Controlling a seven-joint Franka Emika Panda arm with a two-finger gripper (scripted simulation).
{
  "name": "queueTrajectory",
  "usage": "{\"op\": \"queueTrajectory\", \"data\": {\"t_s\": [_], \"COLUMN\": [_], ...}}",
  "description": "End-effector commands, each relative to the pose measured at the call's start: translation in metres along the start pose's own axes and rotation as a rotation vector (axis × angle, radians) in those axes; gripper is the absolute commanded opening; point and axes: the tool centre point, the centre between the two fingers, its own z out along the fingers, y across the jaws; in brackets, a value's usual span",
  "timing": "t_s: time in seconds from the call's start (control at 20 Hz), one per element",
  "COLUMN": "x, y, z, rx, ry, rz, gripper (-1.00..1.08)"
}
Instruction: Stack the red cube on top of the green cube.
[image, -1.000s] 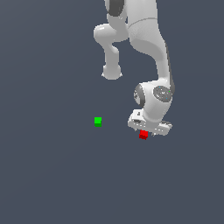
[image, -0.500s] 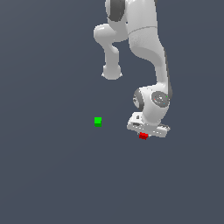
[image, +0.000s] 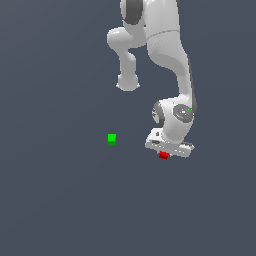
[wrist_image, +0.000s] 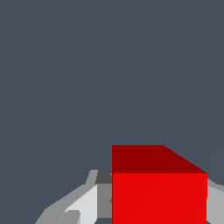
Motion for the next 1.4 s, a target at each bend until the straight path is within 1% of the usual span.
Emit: {"op": "queueTrajectory", "data": {"t_s": [0.0,0.3,0.7,0.9,1.1,1.35], "x": [0.000,-0.001,-0.002,-0.001,0.000,0.000], "y": [0.000,0.000,0.001,0.000,0.000,0.002], "z": [-0.001,-0.019,-0.073,-0.091,-0.100,-0.098], "rx": [0.000,0.000,0.000,0.000,0.000,0.001], "ry": [0.000,0.000,0.000,0.000,0.000,0.001], "rz": [-0.001,-0.001,-0.001,-0.001,0.000,0.000], "gripper": [-1.00,-1.00,-1.00,-1.00,-1.00,-1.00]}}
